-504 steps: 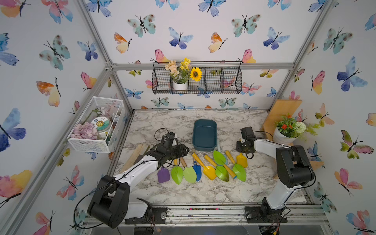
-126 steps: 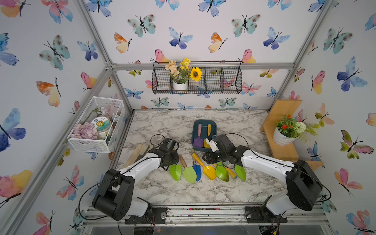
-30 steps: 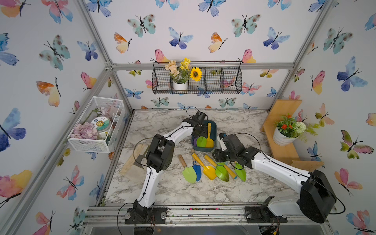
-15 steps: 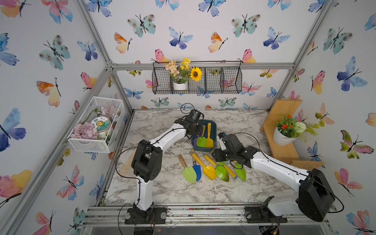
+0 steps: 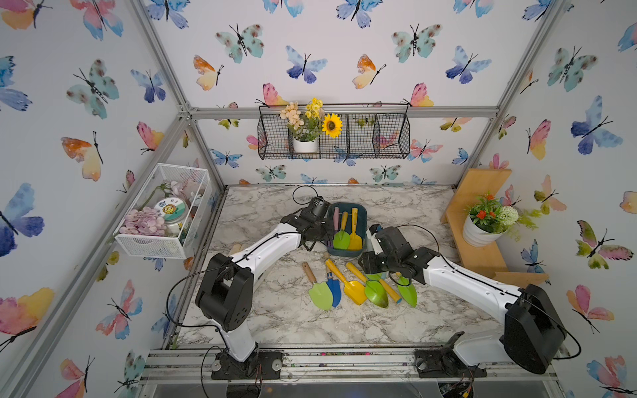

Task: Put the shovel into the storage box
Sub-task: Pick up the shovel from the center of the board.

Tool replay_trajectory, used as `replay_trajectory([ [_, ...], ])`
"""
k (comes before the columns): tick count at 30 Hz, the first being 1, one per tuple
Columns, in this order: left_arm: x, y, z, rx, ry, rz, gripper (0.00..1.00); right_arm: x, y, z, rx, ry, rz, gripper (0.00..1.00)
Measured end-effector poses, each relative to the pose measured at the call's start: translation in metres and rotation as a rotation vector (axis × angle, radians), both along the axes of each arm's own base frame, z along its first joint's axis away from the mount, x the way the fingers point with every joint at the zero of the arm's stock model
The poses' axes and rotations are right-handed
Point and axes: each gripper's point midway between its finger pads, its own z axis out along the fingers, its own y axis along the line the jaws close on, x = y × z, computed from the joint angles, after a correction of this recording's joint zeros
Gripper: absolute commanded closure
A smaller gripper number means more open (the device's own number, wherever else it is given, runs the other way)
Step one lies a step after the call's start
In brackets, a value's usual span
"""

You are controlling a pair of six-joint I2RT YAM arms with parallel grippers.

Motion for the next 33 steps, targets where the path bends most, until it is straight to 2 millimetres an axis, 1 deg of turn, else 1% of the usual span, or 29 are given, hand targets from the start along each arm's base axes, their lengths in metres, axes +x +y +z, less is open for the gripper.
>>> replay_trajectory([
  [4,-0.017,0.012,-0.002,-0.007,0.009,0.016,0.68,-0.001,0.004,-0.005,0.004,0.021,0.014,0.43],
  [8,-0.031,0.021,-0.007,-0.017,0.020,0.034,0.68,0.000,0.010,-0.004,0.016,0.030,0.029,0.43],
  [13,-0.054,0.036,-0.028,-0.022,0.064,0.072,0.67,0.003,0.019,0.001,0.042,0.031,0.048,0.43],
  [17,-0.068,0.046,-0.045,-0.018,0.105,0.102,0.66,0.003,0.023,-0.001,0.054,0.041,0.065,0.43],
  [20,-0.076,0.051,-0.052,-0.020,0.124,0.120,0.65,0.001,0.026,-0.005,0.058,0.059,0.078,0.43],
  [22,-0.080,0.054,-0.053,-0.027,0.127,0.131,0.60,-0.001,0.028,-0.006,0.065,0.065,0.087,0.43],
  [25,-0.083,0.056,-0.054,-0.038,0.133,0.150,0.58,-0.003,0.031,-0.005,0.079,0.073,0.101,0.42],
  [26,-0.084,0.057,-0.055,-0.042,0.136,0.157,0.54,-0.004,0.032,-0.005,0.085,0.076,0.107,0.41],
  [30,-0.090,0.061,-0.064,-0.051,0.163,0.191,0.54,-0.006,0.038,-0.001,0.113,0.079,0.133,0.39],
  [33,-0.097,0.066,-0.074,-0.052,0.191,0.218,0.51,-0.007,0.041,-0.002,0.121,0.086,0.147,0.39],
])
